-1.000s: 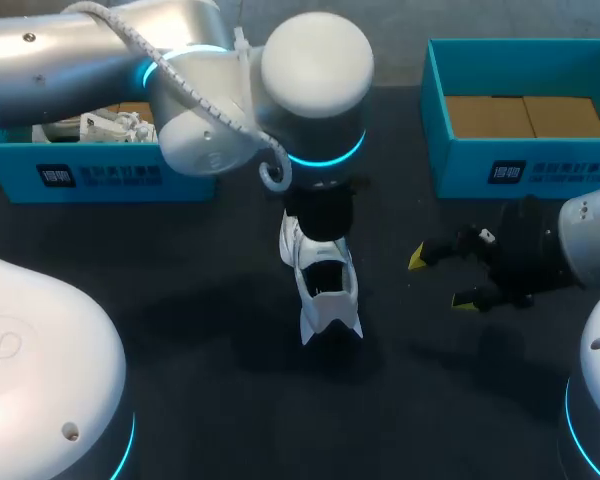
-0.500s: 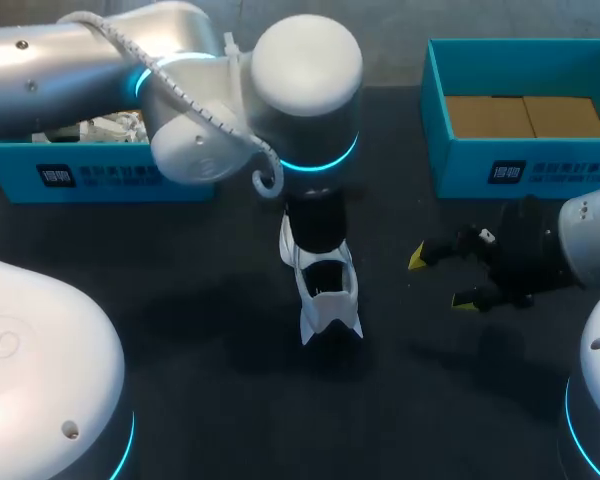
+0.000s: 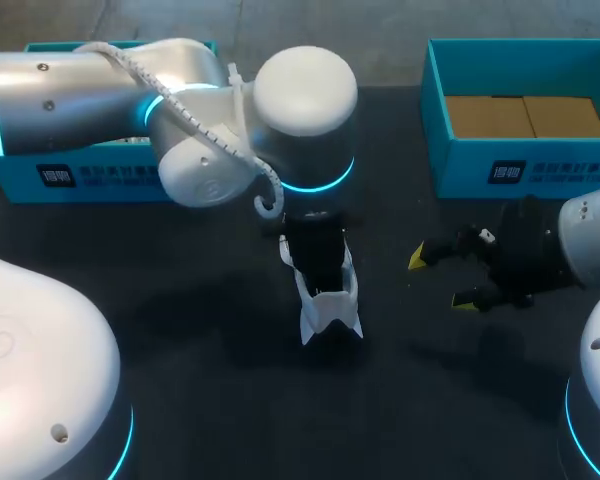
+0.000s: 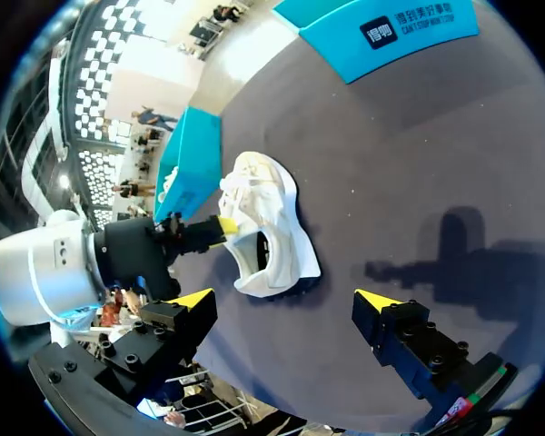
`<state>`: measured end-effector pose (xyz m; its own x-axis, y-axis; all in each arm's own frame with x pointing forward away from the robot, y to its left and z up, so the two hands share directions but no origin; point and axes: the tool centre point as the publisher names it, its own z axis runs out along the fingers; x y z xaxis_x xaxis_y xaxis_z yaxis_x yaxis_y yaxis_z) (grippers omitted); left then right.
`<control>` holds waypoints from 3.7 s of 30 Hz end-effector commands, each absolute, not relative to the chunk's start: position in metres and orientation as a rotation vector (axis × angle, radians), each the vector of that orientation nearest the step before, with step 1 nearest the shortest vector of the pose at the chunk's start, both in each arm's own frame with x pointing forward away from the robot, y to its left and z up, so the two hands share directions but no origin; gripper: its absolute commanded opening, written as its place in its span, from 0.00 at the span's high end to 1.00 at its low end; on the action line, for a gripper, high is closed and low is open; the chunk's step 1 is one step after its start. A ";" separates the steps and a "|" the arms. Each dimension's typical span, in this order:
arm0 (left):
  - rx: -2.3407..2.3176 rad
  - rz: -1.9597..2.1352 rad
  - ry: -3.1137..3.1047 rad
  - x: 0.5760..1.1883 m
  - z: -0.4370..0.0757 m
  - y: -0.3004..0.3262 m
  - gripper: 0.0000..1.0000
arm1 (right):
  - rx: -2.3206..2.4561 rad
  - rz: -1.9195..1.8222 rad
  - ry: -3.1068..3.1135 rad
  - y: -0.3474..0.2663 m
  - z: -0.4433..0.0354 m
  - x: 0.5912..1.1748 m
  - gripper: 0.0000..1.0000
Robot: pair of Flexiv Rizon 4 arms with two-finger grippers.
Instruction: Take the shoe out of the shoebox, open the shoe tongue, remove and reinsert the insole, then place the shoe into the shoebox
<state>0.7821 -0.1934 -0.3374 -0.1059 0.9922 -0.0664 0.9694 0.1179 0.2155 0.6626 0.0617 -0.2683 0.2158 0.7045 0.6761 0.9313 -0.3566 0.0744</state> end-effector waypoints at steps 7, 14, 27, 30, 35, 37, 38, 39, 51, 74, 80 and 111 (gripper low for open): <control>1.916 0.162 2.215 0.776 -0.319 -0.196 0.59 | -2.155 -0.901 -1.524 0.063 -0.267 0.661 0.00; 1.644 0.138 2.403 0.763 -0.296 -0.196 0.39 | -2.155 -0.901 -1.524 0.063 -0.267 0.661 0.00; 1.007 0.130 2.656 0.750 -0.266 -0.181 0.00 | -2.155 -0.901 -1.524 0.063 -0.267 0.661 0.00; 0.883 0.138 2.694 0.749 -0.259 -0.176 0.00 | -2.155 -0.901 -1.524 0.063 -0.267 0.661 0.00; 0.827 0.095 2.729 0.748 -0.255 -0.172 0.00 | -2.155 -0.901 -1.524 0.063 -0.267 0.661 0.00; 0.827 0.095 2.729 0.748 -0.255 -0.172 0.00 | -2.155 -0.901 -1.524 0.063 -0.267 0.661 0.00; 0.827 0.095 2.729 0.748 -0.255 -0.172 0.00 | -2.155 -0.901 -1.524 0.063 -0.267 0.661 0.00; 0.827 0.095 2.729 0.748 -0.255 -0.172 0.00 | -2.155 -0.901 -1.524 0.063 -0.267 0.661 0.00; 0.827 0.095 2.729 0.748 -0.255 -0.172 0.00 | -2.155 -0.901 -1.524 0.063 -0.267 0.661 0.00; 0.090 0.120 2.802 0.709 -0.253 -0.158 0.00 | -2.155 -0.901 -1.524 0.063 -0.267 0.661 0.00; 0.025 0.011 2.814 0.684 -0.264 -0.165 0.01 | -2.155 -0.901 -1.524 0.063 -0.267 0.661 0.00; -0.247 -0.086 2.912 0.681 -0.364 -0.221 0.30 | -2.155 -0.901 -1.524 0.063 -0.267 0.661 0.00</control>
